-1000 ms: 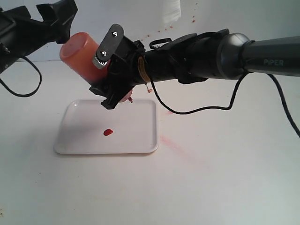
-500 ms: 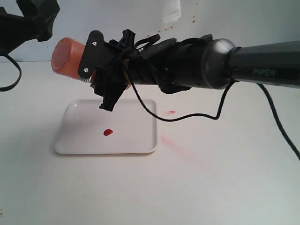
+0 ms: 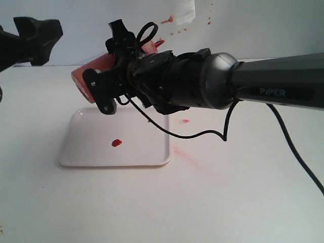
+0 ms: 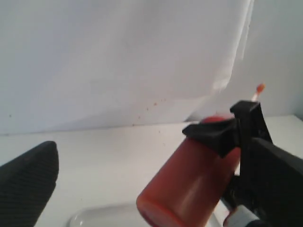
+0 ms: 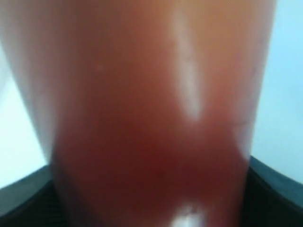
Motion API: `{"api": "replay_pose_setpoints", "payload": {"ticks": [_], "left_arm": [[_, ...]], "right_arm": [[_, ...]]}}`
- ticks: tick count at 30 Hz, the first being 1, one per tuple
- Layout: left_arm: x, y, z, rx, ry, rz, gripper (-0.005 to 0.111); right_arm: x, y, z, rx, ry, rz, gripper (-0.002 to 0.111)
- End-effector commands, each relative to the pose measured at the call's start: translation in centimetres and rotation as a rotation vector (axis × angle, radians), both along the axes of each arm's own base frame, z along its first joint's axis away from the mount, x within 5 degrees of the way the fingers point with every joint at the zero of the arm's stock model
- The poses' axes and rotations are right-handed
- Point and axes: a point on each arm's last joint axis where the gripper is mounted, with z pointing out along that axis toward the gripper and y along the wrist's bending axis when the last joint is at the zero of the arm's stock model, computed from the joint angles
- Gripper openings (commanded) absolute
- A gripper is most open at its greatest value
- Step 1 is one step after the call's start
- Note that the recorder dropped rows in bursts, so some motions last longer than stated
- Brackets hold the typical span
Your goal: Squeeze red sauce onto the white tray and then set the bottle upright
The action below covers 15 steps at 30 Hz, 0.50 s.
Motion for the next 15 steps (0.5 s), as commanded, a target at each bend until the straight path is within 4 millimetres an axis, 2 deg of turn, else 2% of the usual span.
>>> {"api": "replay_pose_setpoints", "payload": {"ticks": [1,6,9,15], "left_arm": [[-0.6,-0.1,-0.1,0.071,0.105,-0.04,0.105],[-0.6,0.0,-0.1,0.151,0.083,-0.058,0.105],[-0.7,0.0,-0.4,0.19,0.082,-0.066,0.105],[-0.1,-0.2,-3.2,0.18,0.055,-0.061,0.105]], "right_arm": [[-0.2,-0.4,1.6,-0.257,-0.16,0.053,0.0],[-0.1,-0.5,1.7,-0.424,-0.23,0.105,0.0],[-0.2,-0.6,2.2,-0.432,-0.245,0.097,0.0],[-0.4,-1.0,3.8,-0.443,-0.282,0.089,0.0]]}}
